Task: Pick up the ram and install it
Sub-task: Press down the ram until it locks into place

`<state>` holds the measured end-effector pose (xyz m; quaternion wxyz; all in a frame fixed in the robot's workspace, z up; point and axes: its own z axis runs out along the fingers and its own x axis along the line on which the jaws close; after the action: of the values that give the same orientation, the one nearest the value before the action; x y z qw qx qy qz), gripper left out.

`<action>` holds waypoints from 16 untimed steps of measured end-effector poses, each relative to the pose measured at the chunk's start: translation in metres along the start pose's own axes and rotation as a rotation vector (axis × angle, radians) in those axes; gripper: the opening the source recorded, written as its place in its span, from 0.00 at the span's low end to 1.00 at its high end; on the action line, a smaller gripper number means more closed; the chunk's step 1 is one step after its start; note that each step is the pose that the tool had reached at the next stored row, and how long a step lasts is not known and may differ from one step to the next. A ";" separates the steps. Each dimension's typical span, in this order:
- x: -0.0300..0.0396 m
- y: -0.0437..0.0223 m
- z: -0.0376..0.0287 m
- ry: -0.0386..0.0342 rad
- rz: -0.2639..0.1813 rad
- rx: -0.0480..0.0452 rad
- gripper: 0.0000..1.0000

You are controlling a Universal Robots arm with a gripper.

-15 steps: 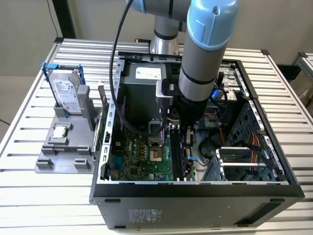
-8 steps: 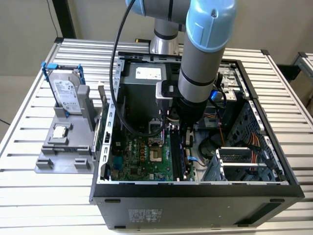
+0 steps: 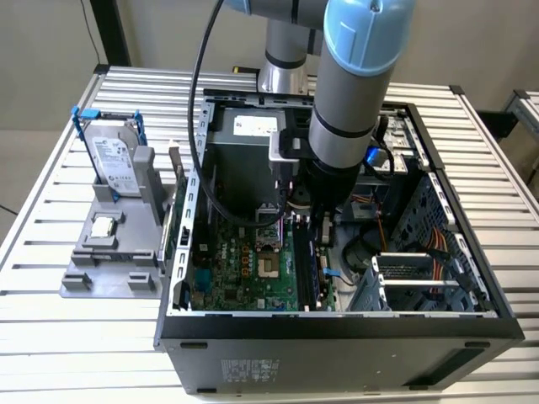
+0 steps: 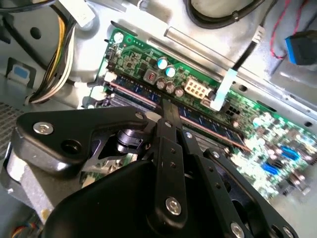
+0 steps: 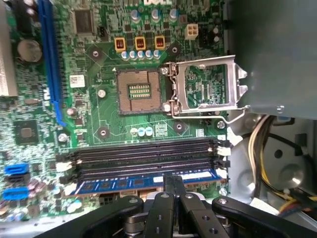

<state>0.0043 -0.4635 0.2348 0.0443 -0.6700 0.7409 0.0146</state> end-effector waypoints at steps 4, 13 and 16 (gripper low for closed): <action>-0.0007 -0.0003 -0.0088 0.0003 0.000 0.0000 0.00; -0.0014 -0.0007 -0.0178 0.0009 0.000 -0.0041 0.00; -0.0016 -0.0007 -0.0195 0.0009 0.000 -0.0049 0.00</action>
<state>0.0042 -0.4636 0.2544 0.0424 -0.6700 0.7410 0.0161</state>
